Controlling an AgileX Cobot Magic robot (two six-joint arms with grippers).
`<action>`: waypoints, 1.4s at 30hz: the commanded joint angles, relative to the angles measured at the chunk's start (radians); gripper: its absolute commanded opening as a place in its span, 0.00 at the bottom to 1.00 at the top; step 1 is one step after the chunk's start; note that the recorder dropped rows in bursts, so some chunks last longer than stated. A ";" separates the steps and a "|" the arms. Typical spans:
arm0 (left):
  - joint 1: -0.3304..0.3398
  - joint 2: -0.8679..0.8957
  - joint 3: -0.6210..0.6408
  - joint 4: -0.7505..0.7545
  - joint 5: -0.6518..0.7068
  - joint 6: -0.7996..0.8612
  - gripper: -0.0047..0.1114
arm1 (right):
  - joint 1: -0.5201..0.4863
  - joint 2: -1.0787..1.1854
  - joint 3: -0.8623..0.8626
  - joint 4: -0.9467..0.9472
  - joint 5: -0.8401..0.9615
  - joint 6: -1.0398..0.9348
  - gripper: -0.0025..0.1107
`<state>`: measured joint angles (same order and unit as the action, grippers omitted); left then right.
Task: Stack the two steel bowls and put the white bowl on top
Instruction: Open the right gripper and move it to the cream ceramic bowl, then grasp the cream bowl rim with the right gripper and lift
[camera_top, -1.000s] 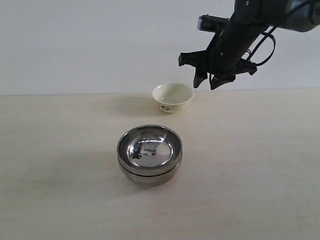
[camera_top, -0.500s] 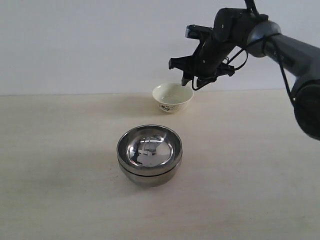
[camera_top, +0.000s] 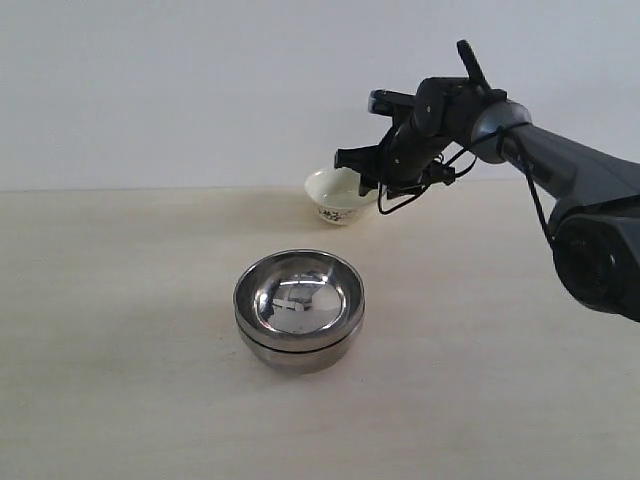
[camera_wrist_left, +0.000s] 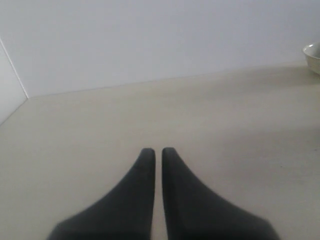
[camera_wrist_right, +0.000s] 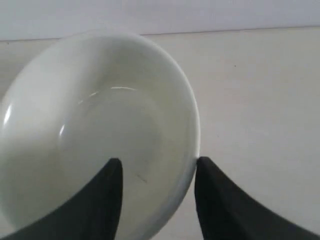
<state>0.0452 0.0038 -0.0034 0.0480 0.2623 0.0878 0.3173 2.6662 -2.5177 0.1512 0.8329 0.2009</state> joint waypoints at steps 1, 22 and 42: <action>0.002 -0.004 0.003 -0.007 -0.008 -0.010 0.07 | -0.009 -0.002 -0.006 -0.013 -0.033 0.011 0.38; 0.002 -0.004 0.003 -0.007 -0.008 -0.010 0.07 | -0.009 0.043 -0.008 -0.007 0.003 0.053 0.02; 0.002 -0.004 0.003 -0.007 -0.008 -0.010 0.07 | -0.041 -0.283 -0.006 0.043 0.388 -0.088 0.02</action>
<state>0.0452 0.0038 -0.0034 0.0480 0.2623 0.0878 0.2810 2.4160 -2.5218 0.1561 1.1885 0.1333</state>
